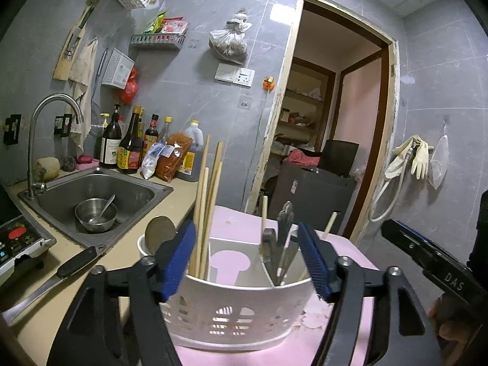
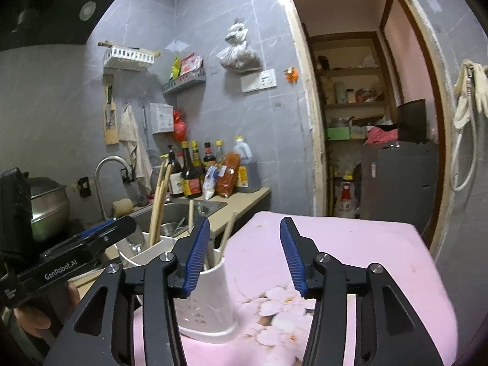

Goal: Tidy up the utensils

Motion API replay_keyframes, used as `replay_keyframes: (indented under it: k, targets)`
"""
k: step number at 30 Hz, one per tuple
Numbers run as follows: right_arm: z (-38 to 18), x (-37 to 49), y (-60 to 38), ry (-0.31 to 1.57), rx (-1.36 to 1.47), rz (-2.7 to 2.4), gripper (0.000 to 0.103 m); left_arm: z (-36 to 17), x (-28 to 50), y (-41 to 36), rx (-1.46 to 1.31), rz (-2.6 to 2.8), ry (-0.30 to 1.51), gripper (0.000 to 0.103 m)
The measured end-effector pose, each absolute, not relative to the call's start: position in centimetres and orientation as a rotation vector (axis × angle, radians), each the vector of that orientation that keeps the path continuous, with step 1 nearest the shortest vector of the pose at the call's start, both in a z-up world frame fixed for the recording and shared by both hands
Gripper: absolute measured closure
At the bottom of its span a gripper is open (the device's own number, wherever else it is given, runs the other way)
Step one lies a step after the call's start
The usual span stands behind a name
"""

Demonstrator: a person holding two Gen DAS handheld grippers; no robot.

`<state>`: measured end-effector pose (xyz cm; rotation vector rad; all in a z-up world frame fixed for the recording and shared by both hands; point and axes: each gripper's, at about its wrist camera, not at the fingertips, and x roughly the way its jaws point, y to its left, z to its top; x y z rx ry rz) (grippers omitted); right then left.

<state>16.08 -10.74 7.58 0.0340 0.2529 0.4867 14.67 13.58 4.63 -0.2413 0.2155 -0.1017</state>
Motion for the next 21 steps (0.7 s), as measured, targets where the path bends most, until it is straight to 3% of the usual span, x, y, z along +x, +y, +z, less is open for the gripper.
replay_keyframes:
  k: [2,5,7,15,21]
  targets:
    - [7.9,15.4,-11.6,0.244,0.034,0.464,0.049,4.9,14.1,13.2,-0.245,-0.092,0.211,0.025]
    - [8.3,14.3,-13.0,0.231,0.037,0.431,0.03,5.2,13.3,12.8,-0.25,-0.081,0.199,0.012]
    - [8.6,13.6,-13.7,0.218,0.031,0.408,0.026,5.4,12.7,12.4,-0.253,-0.077,0.193,0.005]
    - [8.8,10.3,-16.7,0.223,0.032,0.372,0.002,5.8,10.0,10.3,-0.201,-0.082,0.207,0.002]
    - [8.6,7.6,-18.2,0.231,0.022,0.341,0.0,4.8,7.5,8.5,-0.171,-0.081,0.225,0.002]
